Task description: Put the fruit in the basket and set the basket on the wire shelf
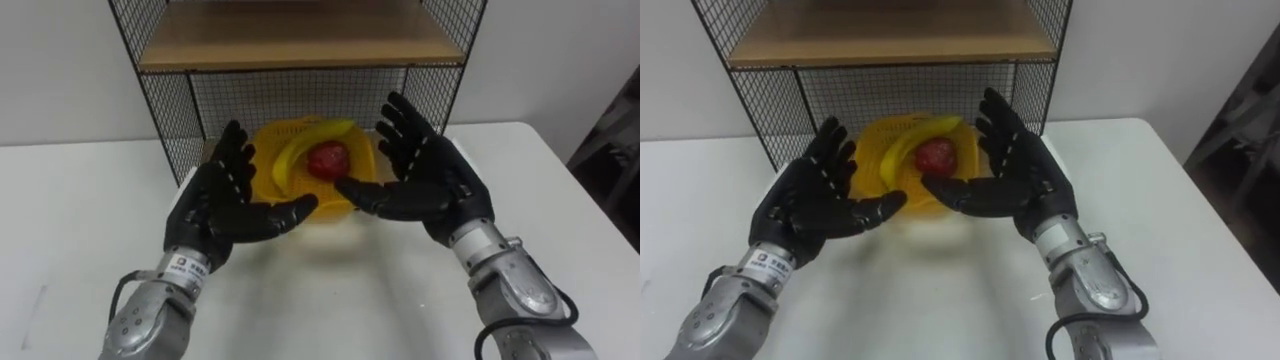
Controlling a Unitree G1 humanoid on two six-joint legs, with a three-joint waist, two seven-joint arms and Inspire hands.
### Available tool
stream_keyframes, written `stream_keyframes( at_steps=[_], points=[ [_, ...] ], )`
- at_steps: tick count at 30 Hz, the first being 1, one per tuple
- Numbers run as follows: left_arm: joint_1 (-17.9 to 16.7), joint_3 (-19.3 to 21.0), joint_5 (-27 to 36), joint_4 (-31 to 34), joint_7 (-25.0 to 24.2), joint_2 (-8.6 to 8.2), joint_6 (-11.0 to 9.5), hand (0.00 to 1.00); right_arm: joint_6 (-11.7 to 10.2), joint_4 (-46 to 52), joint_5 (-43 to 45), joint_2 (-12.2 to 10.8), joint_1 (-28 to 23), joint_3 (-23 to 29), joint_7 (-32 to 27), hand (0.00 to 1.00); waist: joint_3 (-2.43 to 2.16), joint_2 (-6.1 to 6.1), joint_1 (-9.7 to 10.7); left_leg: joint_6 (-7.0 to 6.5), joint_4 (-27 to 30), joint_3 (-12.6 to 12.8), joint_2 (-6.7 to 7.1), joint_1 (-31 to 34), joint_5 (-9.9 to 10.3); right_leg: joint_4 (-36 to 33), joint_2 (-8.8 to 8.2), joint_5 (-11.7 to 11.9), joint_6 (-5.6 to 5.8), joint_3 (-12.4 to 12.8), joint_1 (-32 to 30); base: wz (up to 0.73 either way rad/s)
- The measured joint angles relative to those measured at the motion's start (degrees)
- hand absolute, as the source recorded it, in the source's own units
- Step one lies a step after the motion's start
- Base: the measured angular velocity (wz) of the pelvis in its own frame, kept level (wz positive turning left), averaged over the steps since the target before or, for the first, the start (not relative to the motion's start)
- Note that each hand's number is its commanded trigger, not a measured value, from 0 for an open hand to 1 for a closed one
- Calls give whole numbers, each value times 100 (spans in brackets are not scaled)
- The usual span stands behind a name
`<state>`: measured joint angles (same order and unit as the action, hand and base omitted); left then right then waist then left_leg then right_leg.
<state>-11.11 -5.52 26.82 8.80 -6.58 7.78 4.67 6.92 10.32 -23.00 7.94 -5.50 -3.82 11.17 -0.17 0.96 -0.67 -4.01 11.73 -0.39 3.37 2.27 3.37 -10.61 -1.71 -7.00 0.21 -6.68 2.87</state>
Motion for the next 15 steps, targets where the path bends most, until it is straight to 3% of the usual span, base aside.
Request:
stream_keyframes(
  at_steps=[4,8,15],
  points=[
    [-253,247,7,226,-50,-12,-37,0,-17,444,-91,31,-313,262,100,0,20,-38,1,-2,-2,2,0,-1,2,4,-1,-3,-2,15,2,2],
    [-507,366,8,281,-67,3,-243,0,-304,697,-167,74,-881,360,168,0,19,-92,21,-6,-5,2,0,6,6,-1,-4,-5,-3,23,-11,-1],
    [-665,481,-11,352,-87,1,-600,0,-449,697,-159,83,-1248,603,217,0,7,-118,9,9,-41,2,9,3,-4,-18,-6,-5,-2,45,-42,-3]
  ],
)
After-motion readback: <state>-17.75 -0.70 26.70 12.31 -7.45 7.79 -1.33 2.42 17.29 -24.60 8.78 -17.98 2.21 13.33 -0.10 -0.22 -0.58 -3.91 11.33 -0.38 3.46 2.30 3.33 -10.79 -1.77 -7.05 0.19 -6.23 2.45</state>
